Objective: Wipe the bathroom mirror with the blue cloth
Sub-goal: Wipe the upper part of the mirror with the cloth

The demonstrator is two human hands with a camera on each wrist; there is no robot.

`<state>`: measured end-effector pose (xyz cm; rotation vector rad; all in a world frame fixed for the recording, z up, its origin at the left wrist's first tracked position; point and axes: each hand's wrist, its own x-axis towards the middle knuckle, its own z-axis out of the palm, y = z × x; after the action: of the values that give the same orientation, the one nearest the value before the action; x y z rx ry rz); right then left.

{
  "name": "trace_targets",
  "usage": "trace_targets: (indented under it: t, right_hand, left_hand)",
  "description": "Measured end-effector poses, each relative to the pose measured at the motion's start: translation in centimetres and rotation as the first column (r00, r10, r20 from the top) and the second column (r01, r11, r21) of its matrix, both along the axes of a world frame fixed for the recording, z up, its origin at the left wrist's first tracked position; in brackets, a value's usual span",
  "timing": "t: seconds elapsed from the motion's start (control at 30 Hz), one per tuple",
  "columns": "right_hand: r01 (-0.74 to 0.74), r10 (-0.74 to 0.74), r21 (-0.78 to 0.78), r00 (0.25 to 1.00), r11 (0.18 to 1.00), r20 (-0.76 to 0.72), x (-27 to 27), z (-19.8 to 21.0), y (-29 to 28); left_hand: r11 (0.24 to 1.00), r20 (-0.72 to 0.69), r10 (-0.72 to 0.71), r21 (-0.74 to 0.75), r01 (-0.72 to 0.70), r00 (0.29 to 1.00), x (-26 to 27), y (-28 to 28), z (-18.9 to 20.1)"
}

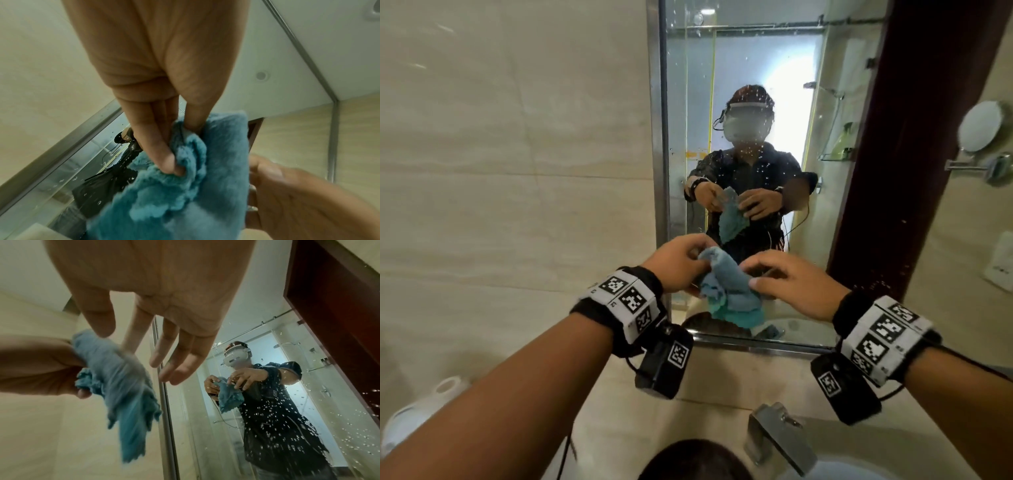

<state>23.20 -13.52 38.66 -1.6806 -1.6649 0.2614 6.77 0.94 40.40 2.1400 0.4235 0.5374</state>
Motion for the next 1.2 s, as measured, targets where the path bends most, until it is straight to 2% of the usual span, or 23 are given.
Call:
trace_targets:
  t: [0.1, 0.13, 0.23, 0.3, 0.4, 0.47, 0.5, 0.57, 0.6, 0.73, 0.83, 0.9, 1.0, 1.1, 1.13, 1.2]
  right_hand:
    - [0.017, -0.017, 0.046, 1.0, 0.999, 0.001, 0.6, 0.0, 0.8]
    - [0.018, -0.015, 0.063, 0.999, 0.998, -0.04, 0.6, 0.1, 1.1]
    - [-0.041, 0.034, -0.036, 0.985, 0.999, -0.168, 0.5, 0.6, 2.0]
    - [-0.049, 0.037, -0.111, 0.994, 0.993, -0.107, 0.2, 1.1, 2.3]
    - [0.062, -0.061, -0.023, 0.998, 0.998, 0.026, 0.3, 1.6, 3.1]
    - [0.161, -0.164, 0.054, 0.985, 0.985, 0.053, 0.5, 1.9, 3.8]
    - [0.222, -0.226, 0.088, 0.973, 0.971, 0.04, 0.4, 2.1, 4.1]
    - [0.323, -0.323, 0.149, 0.946, 0.935, -0.025, 0.1, 2.7, 4.7]
    - [0.34, -0.333, 0.167, 0.94, 0.925, -0.07, -0.2, 3.0, 5.0]
    - [0.216, -0.161, 0.149, 0.936, 0.965, -0.313, -0.8, 4.5, 6.2]
    - [0.13, -0.046, 0.165, 0.9, 0.978, -0.434, -0.6, 5.8, 6.0]
    - [0.07, 0.025, 0.188, 0.886, 0.98, -0.463, -0.3, 6.7, 5.5]
    - [0.064, 0.03, 0.234, 0.925, 0.97, -0.378, 0.0, 8.1, 5.4]
    - [0.177, -0.144, 0.334, 0.982, 0.926, -0.121, 0.6, 9.5, 5.7]
    - [0.182, -0.161, 0.344, 0.983, 0.921, -0.088, 0.8, 10.0, 5.9]
    - [0.136, -0.1, 0.319, 0.987, 0.938, -0.127, 0.9, 11.1, 6.2]
  left_hand:
    - [0.996, -0.016, -0.086, -0.04, 0.085, 0.996, 0.2, -0.2, 0.6]
    - [0.992, -0.008, -0.113, -0.048, 0.113, 0.994, 0.2, -0.4, 0.9]
    - [0.987, 0.04, -0.162, -0.002, 0.162, 0.986, 0.0, -0.6, 1.8]
    - [0.983, 0.049, -0.183, 0.041, 0.182, 0.982, -0.3, -0.3, 2.5]
    - [0.982, 0.04, -0.177, 0.08, 0.174, 0.983, -0.6, 0.7, 3.3]
    - [0.98, 0.037, -0.114, 0.165, 0.106, 0.993, -0.7, 1.2, 3.7]
    - [0.967, 0.052, -0.046, 0.254, 0.031, 0.998, -0.7, 1.4, 3.8]
    - [0.898, 0.115, 0.091, 0.419, -0.132, 0.989, -0.5, 1.8, 3.9]
    - [0.876, 0.127, 0.124, 0.452, -0.169, 0.984, -0.3, 1.8, 3.9]
    - [0.86, 0.088, 0.102, 0.492, -0.133, 0.991, 0.7, 1.5, 4.8]
    - [0.925, 0.098, 0.004, 0.379, -0.041, 0.995, 1.1, 1.5, 5.9]
    - [0.941, 0.084, -0.031, 0.338, 0.001, 0.996, 1.4, 2.0, 6.2]
    - [0.935, 0.161, -0.027, 0.354, -0.032, 0.987, 2.1, 2.9, 6.9]
    - [0.937, 0.27, -0.046, 0.345, -0.052, 0.962, 2.9, 3.6, 7.9]
    - [0.938, 0.296, -0.056, 0.343, -0.052, 0.953, 3.2, 3.9, 8.1]
    - [0.934, 0.336, -0.079, 0.355, -0.049, 0.939, 3.7, 4.1, 8.9]
